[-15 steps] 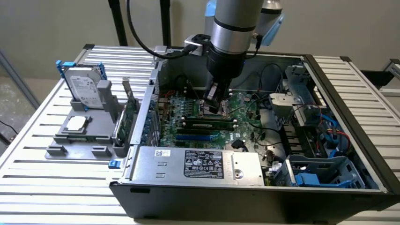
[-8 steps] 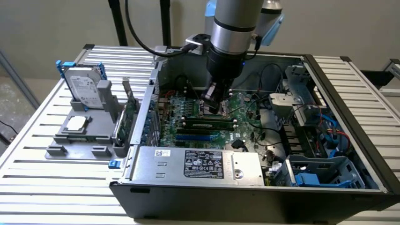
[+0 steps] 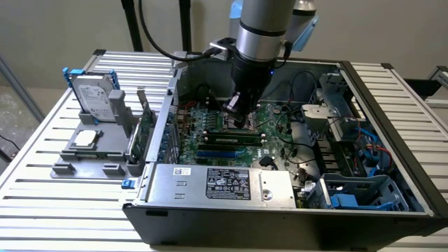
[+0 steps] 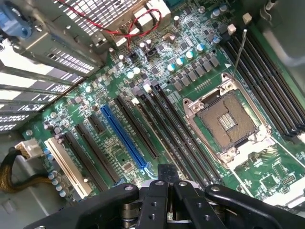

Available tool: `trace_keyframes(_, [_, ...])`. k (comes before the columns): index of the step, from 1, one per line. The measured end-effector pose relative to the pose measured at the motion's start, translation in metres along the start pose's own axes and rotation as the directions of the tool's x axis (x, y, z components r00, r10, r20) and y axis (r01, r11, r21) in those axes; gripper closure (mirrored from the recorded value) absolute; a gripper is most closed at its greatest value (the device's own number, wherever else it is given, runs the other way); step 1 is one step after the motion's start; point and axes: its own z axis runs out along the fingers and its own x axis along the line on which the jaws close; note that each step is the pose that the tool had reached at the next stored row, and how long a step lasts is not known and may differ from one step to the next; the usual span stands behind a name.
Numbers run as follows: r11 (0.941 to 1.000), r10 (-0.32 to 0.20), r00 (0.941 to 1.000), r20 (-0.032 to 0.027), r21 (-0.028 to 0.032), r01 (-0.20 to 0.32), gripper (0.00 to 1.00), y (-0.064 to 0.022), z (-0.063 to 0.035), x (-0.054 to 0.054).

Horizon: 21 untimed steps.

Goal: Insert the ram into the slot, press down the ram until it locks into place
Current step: 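Press down the ram until it locks into place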

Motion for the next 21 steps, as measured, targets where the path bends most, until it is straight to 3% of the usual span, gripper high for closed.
trace_keyframes(5, [0.9974,0.072,0.9974,0.0006,-0.0029,-0.072,0.89,-0.0001,0.0013,-0.0001])
trace_keyframes(10, [0.9872,0.159,0.9872,0.0028,-0.0091,-0.159,0.89,-0.0001,0.0030,-0.0002])
trace_keyframes(16, [0.9642,0.265,0.9643,0.0051,-0.0170,-0.265,0.89,-0.0002,0.0048,-0.0003])
trace_keyframes(21, [0.9365,0.350,0.9367,0.0063,-0.0238,-0.350,0.89,-0.0002,0.0063,-0.0005])
